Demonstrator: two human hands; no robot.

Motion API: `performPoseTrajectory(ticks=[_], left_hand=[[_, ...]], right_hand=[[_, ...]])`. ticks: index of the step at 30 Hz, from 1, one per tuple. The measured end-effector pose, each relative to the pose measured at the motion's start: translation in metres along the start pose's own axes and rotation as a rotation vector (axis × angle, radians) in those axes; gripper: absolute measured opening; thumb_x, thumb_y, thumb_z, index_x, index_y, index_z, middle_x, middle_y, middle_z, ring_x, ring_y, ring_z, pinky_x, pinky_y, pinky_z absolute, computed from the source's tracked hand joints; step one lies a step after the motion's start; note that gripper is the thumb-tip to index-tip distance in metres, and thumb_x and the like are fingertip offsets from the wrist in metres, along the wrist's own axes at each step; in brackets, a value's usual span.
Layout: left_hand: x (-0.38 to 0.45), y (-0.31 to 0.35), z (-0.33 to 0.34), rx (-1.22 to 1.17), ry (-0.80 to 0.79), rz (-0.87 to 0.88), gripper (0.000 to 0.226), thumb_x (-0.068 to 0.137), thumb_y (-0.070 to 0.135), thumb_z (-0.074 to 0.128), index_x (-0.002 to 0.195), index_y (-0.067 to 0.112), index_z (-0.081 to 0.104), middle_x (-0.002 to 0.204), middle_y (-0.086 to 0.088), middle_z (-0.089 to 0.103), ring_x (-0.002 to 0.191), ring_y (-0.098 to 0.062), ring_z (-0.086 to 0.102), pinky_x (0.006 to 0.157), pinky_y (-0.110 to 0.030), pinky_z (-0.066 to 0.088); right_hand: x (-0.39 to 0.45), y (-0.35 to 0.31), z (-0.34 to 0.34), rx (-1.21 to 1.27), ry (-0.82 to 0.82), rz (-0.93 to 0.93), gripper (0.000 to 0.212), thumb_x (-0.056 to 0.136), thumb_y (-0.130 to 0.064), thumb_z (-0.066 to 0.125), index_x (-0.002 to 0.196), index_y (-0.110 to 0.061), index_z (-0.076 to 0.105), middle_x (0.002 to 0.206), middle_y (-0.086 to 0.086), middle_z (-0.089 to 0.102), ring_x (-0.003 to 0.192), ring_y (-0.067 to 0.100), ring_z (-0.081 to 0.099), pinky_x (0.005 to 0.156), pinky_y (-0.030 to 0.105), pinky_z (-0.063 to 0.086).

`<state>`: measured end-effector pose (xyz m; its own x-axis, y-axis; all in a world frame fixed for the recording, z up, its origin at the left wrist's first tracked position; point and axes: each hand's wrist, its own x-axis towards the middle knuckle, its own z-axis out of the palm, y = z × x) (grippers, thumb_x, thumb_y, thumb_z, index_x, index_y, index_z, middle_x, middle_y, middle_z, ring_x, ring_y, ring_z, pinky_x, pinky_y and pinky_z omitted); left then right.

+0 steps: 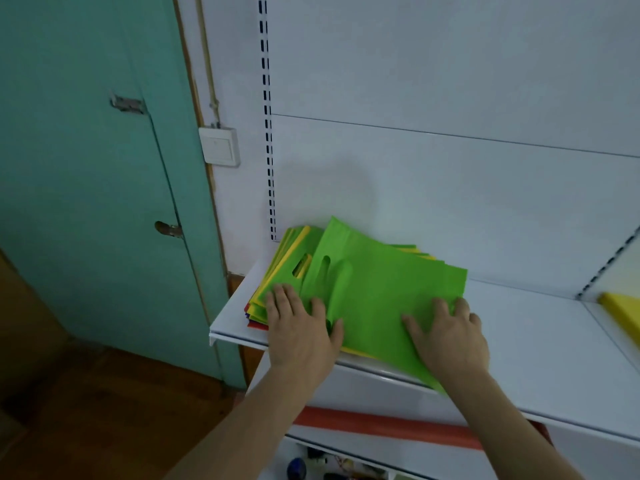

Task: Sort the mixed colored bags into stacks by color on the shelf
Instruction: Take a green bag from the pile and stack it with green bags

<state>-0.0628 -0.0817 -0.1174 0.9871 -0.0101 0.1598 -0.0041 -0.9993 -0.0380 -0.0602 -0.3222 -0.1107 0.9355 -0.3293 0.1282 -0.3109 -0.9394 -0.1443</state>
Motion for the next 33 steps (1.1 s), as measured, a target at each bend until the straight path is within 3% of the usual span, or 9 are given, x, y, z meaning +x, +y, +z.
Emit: performPoseTrajectory(ticks=[5,10,16,19,21,24,27,30,33], left_hand=[[-0.003,0.011,0.000,-0.109,0.064,0.088,0.065,0.105,0.057,0.034,0.158,0.019,0.030,0.154,-0.018,0.046,0.141,-0.037,0.041,0.119,-0.055,0.026],[0.003,0.010,-0.003,-0.233,0.084,0.132,0.068,0.100,0.062,0.044,0.153,0.020,0.038,0.164,-0.016,0.029,0.139,-0.033,0.041,0.110,-0.048,0.042],[0.003,0.009,-0.001,-0.193,0.125,0.137,0.064,0.097,0.069,0.029,0.115,0.025,0.072,0.156,-0.008,0.045,0.136,-0.030,0.042,0.107,-0.049,0.039],[0.012,0.007,-0.001,-0.211,0.166,0.104,0.059,0.100,0.065,0.031,0.108,0.024,0.072,0.147,-0.009,0.053,0.131,-0.029,0.048,0.103,-0.048,0.044],[0.025,0.004,0.000,-0.255,0.166,0.095,0.052,0.102,0.060,0.036,0.121,0.021,0.064,0.137,-0.008,0.058,0.121,-0.027,0.054,0.095,-0.043,0.050],[0.052,0.001,-0.004,-0.500,0.118,0.034,0.060,0.103,0.049,0.050,0.151,0.014,0.042,0.138,-0.009,0.061,0.113,-0.027,0.063,0.088,-0.040,0.054],[0.082,0.000,-0.017,-1.036,-0.027,-0.153,0.063,0.105,0.038,0.059,0.160,0.019,0.034,0.149,-0.010,0.057,0.113,-0.026,0.065,0.088,-0.033,0.048],[0.096,0.005,-0.033,-1.393,0.114,-0.174,0.038,0.099,0.023,0.070,0.136,0.029,0.063,0.124,0.001,0.073,0.111,-0.020,0.068,0.088,-0.035,0.051],[0.098,0.009,-0.045,-1.470,0.298,-0.070,0.017,0.100,0.018,0.068,0.108,0.033,0.069,0.103,0.013,0.076,0.098,-0.007,0.070,0.081,-0.031,0.053]], right_hand=[[0.004,0.009,0.009,0.322,0.088,0.000,0.083,0.089,-0.044,0.078,0.155,-0.011,0.039,0.155,0.024,0.039,0.129,0.048,0.050,0.106,0.053,0.046],[0.023,0.027,0.004,0.701,0.011,0.331,0.065,0.083,-0.021,0.080,0.135,-0.010,0.043,0.112,0.017,0.065,0.099,0.040,0.062,0.082,0.044,0.049],[0.039,0.045,-0.015,0.694,0.018,0.330,0.011,0.081,-0.019,0.078,0.089,-0.015,0.072,0.078,0.000,0.071,0.073,0.027,0.066,0.069,0.039,0.056],[0.042,0.052,-0.018,0.628,0.155,0.229,0.015,0.087,-0.021,0.076,0.100,-0.018,0.070,0.082,-0.003,0.067,0.078,0.027,0.059,0.071,0.036,0.045],[0.040,0.051,-0.022,0.658,0.274,0.132,0.015,0.092,-0.023,0.074,0.104,-0.024,0.065,0.083,-0.004,0.065,0.077,0.028,0.055,0.071,0.035,0.039],[0.032,0.052,-0.030,0.826,0.413,0.052,0.020,0.094,-0.026,0.075,0.101,-0.030,0.057,0.077,-0.010,0.061,0.070,0.016,0.057,0.061,0.034,0.039],[0.023,0.055,-0.042,0.956,0.488,0.014,0.023,0.093,-0.030,0.076,0.101,-0.037,0.056,0.081,-0.013,0.064,0.074,0.003,0.059,0.060,0.033,0.041],[0.019,0.057,-0.056,1.016,0.554,-0.001,0.026,0.093,-0.034,0.078,0.100,-0.043,0.054,0.088,-0.021,0.064,0.076,0.002,0.061,0.058,0.028,0.041],[0.021,0.057,-0.062,1.027,0.616,0.023,0.023,0.096,-0.043,0.073,0.102,-0.040,0.052,0.085,-0.021,0.063,0.073,0.003,0.060,0.057,0.030,0.040]])
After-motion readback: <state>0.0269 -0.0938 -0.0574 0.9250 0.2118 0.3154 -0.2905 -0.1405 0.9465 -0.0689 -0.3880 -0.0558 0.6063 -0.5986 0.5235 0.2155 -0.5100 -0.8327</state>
